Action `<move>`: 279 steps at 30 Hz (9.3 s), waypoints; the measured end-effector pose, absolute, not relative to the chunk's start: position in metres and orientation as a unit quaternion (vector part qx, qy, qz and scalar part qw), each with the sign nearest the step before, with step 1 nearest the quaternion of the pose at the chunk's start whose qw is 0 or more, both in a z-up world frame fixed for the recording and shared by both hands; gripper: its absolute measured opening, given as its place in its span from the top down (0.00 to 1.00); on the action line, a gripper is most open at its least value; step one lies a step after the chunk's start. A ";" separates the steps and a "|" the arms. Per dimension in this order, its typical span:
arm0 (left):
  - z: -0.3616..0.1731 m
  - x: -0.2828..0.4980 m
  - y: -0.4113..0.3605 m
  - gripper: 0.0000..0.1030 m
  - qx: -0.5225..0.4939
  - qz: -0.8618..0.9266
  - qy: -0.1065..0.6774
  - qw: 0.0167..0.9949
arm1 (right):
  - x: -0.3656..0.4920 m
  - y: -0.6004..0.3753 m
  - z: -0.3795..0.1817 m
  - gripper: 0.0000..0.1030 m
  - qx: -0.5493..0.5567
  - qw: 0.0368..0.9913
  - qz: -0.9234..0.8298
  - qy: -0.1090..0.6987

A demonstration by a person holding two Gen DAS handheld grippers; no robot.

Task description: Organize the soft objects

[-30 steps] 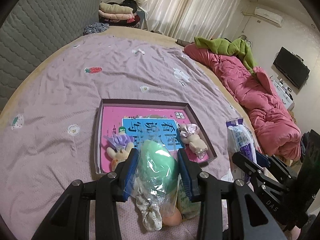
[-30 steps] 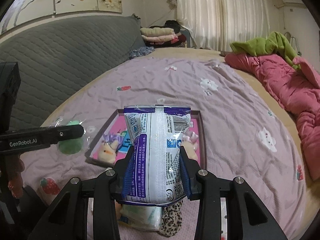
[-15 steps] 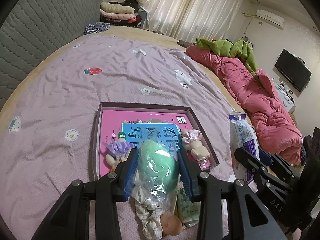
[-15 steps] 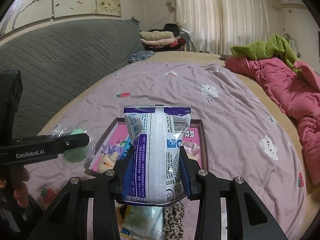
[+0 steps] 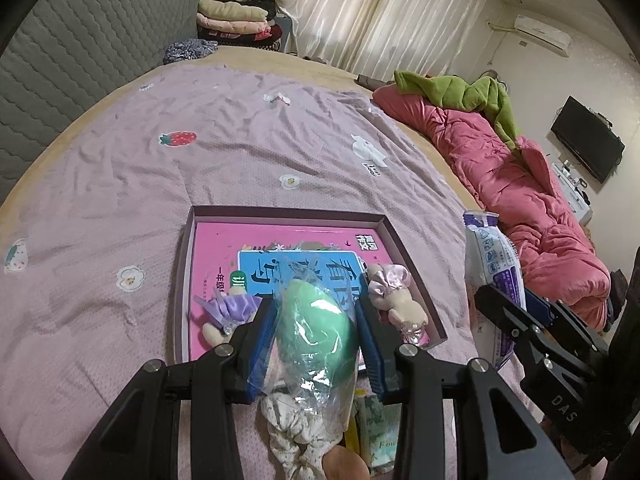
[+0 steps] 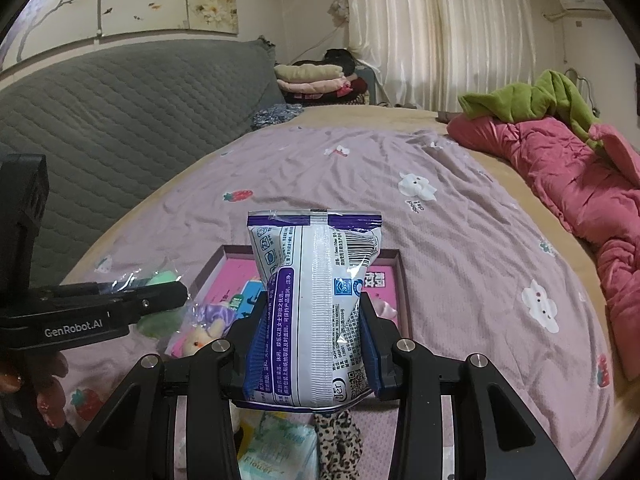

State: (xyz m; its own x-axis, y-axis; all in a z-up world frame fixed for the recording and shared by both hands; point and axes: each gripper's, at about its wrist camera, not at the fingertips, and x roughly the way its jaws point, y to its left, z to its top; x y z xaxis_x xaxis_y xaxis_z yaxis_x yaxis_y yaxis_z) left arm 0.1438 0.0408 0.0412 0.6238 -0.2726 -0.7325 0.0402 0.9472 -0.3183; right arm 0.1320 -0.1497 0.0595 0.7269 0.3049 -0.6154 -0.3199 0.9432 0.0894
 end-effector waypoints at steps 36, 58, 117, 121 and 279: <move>-0.038 0.198 0.015 0.61 -0.115 -0.115 0.490 0.857 | 0.186 -0.137 -0.008 0.60 -0.022 0.904 0.181 0.387; -0.067 0.197 0.022 0.61 -0.102 -0.124 0.511 0.844 | 0.198 -0.119 -0.050 0.59 -0.037 0.882 0.204 0.424; -0.066 0.192 0.000 0.59 -0.076 -0.096 0.536 0.835 | 0.147 -0.167 -0.019 0.30 -0.037 0.900 0.138 0.412; -0.064 0.190 -0.001 0.53 -0.070 -0.088 0.537 0.836 | 0.145 -0.167 -0.015 0.30 -0.039 0.901 0.136 0.410; -0.096 0.117 0.053 0.75 -0.182 -0.056 0.550 0.813 | 0.079 -0.094 -0.077 0.28 -0.105 0.865 0.177 0.458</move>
State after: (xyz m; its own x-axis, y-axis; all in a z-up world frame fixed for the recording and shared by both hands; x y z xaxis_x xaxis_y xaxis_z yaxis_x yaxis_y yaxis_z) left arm 0.1171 0.0530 -0.0965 0.3889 -0.2916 -0.8739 -0.1091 0.9273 -0.3580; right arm 0.0793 -0.0942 -0.0766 0.5189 0.2095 -0.8288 -0.4022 0.9153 -0.0204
